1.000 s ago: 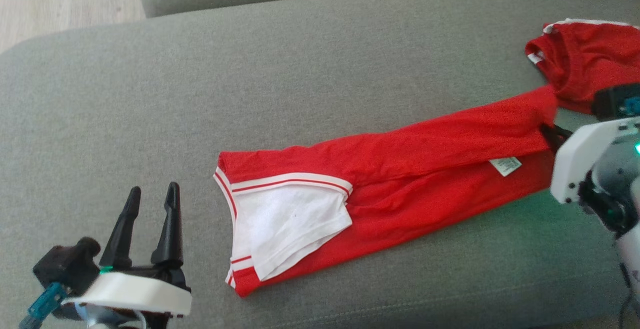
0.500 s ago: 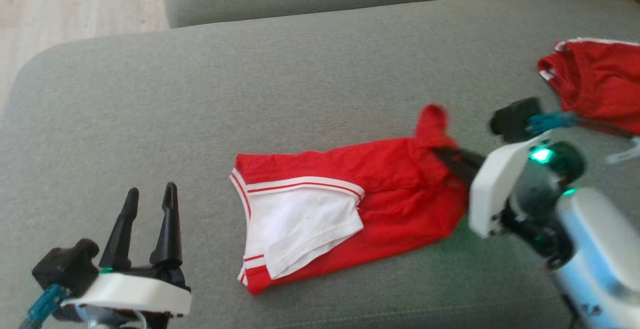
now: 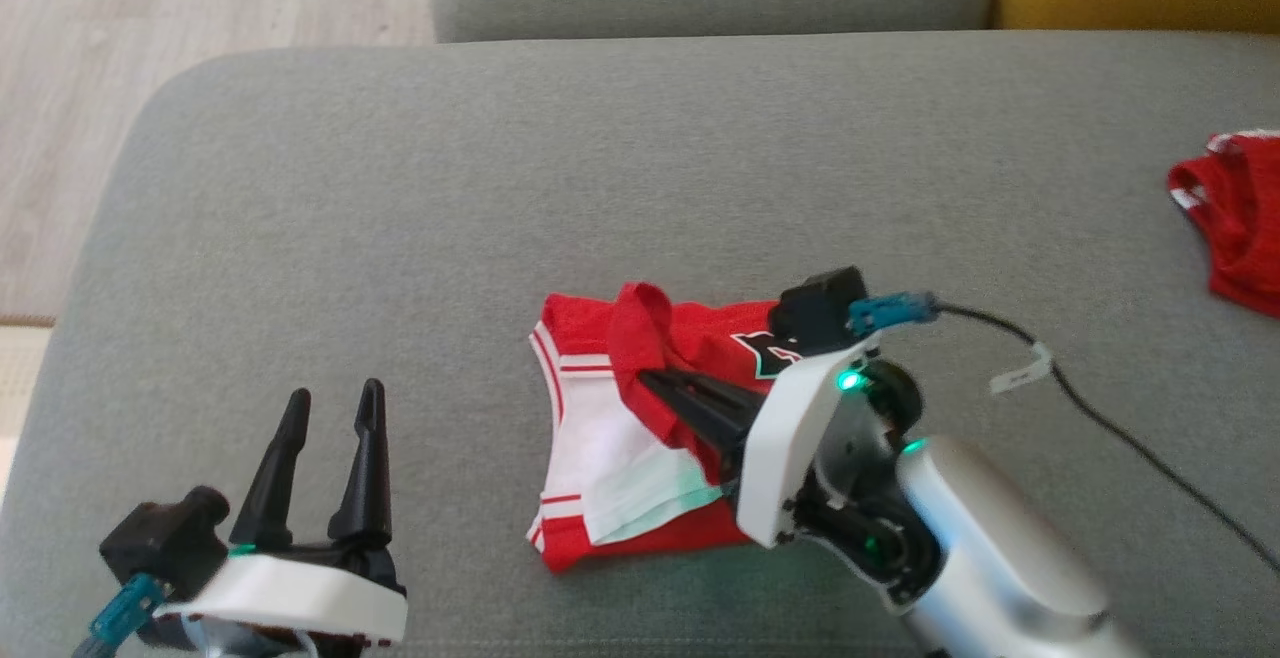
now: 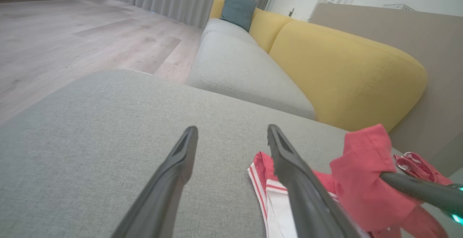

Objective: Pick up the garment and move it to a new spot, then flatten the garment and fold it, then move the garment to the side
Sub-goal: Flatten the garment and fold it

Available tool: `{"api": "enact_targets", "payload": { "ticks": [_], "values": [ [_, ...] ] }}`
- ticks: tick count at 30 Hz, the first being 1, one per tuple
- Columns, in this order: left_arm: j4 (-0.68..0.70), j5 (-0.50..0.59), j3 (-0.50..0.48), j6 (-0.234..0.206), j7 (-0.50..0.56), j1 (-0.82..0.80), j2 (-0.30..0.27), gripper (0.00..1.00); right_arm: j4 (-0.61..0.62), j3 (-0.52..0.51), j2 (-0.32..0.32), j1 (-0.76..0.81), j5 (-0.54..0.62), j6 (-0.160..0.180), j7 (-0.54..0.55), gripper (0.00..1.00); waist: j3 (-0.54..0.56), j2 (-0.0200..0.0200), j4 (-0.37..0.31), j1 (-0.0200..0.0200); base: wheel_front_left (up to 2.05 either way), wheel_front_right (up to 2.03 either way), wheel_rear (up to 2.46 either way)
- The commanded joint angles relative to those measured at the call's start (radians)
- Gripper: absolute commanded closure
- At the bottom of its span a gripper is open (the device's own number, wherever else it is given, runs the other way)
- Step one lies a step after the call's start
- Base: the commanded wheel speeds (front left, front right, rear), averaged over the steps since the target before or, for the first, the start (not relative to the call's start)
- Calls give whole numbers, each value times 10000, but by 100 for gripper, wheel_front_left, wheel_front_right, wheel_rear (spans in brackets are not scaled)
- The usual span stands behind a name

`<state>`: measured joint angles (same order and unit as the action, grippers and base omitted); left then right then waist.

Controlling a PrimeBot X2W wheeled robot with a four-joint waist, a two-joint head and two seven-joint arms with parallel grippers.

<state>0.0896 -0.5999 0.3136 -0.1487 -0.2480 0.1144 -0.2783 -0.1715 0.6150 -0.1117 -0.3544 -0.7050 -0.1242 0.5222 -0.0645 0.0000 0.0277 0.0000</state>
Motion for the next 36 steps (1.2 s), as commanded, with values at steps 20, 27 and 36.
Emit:
{"api": "enact_targets", "payload": {
  "ticks": [20,27,36],
  "values": [
    [-148,141,54,182,-89,-801,129,0,-2709,1443,613,-1674,-2153,-65,-3301,0,-204,0,639,0,0,0,0],
    [-199,137,113,182,-88,-766,136,0,-3198,1837,613,-2193,-2865,-65,-4358,0,-208,0,484,0,0,0,0],
    [-74,172,-5,125,-104,-652,89,0,-4070,1428,614,-2631,-1970,-65,-5833,0,-195,0,137,0,0,0,0]
  ]
}}
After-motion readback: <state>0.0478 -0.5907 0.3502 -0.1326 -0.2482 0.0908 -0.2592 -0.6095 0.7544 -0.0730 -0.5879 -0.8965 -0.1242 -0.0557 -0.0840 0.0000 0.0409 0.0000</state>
